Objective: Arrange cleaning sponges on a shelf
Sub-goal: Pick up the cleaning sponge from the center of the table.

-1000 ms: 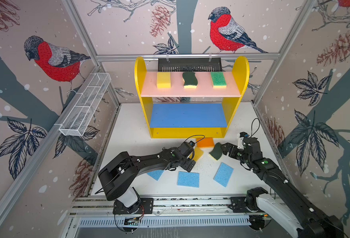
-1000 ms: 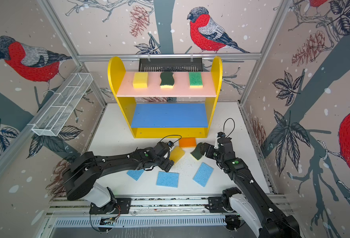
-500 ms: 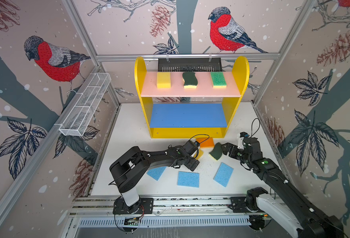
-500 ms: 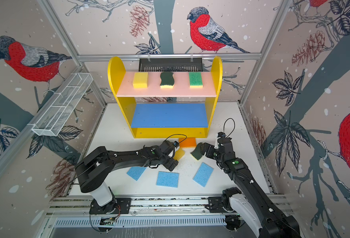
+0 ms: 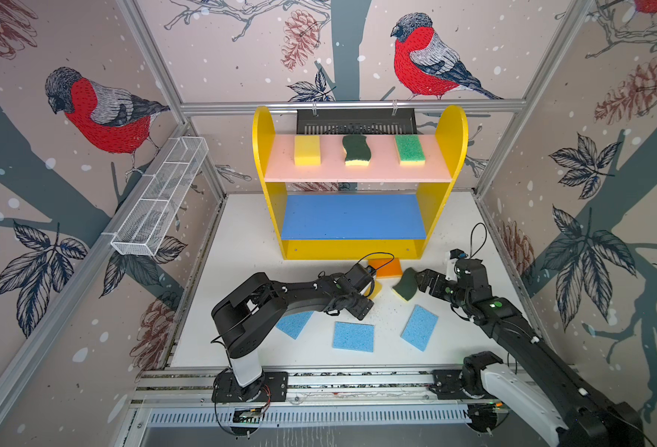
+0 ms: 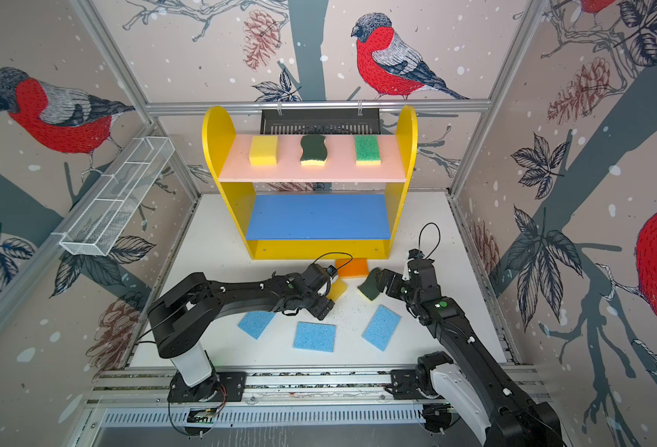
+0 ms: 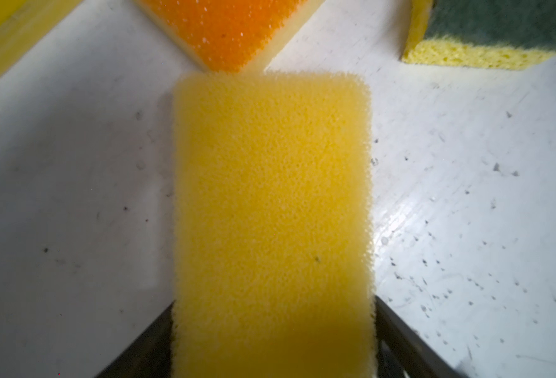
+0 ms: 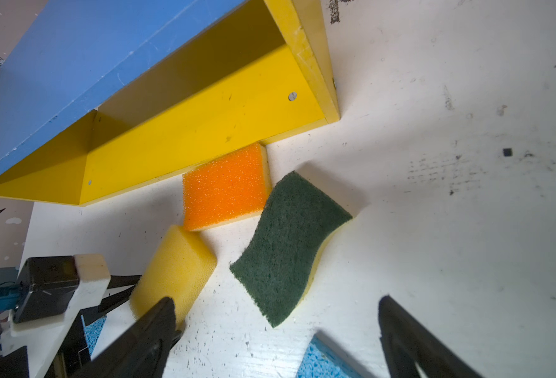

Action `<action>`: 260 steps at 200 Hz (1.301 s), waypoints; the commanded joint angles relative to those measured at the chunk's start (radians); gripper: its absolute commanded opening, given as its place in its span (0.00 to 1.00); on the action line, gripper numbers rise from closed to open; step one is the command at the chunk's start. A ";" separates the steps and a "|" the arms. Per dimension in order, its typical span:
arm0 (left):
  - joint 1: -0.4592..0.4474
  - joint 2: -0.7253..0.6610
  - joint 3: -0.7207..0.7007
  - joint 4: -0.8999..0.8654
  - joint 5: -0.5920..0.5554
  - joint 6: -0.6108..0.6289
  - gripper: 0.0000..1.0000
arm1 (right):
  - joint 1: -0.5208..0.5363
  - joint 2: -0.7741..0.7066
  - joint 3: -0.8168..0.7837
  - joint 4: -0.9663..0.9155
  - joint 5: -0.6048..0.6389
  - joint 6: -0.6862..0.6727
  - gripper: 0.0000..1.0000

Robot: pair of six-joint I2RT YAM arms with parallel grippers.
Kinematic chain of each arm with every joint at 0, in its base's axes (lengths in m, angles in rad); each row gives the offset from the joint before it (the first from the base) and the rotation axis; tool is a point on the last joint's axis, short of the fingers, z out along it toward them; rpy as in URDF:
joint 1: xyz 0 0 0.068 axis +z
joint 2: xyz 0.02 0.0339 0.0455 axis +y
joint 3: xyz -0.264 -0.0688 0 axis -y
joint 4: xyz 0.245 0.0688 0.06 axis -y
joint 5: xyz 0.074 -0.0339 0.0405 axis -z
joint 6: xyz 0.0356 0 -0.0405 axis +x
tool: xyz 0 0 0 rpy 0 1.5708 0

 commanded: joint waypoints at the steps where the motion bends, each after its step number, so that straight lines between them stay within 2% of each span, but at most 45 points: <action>1: -0.001 0.019 0.001 -0.032 0.004 0.001 0.81 | -0.002 0.002 -0.001 0.026 0.004 0.004 0.97; 76: 0.001 0.014 0.007 -0.071 0.012 -0.024 0.69 | -0.004 0.002 0.000 0.029 0.000 0.000 0.97; 117: 0.001 0.008 0.001 -0.087 0.049 -0.036 0.81 | -0.004 0.008 -0.002 0.035 -0.012 0.000 0.97; 202: 0.000 -0.005 -0.024 -0.096 0.088 0.005 0.82 | -0.005 0.006 -0.010 0.036 -0.013 -0.004 0.97; 260: 0.000 -0.017 -0.040 -0.099 0.084 0.005 0.79 | -0.006 0.015 -0.015 0.043 -0.017 0.001 0.97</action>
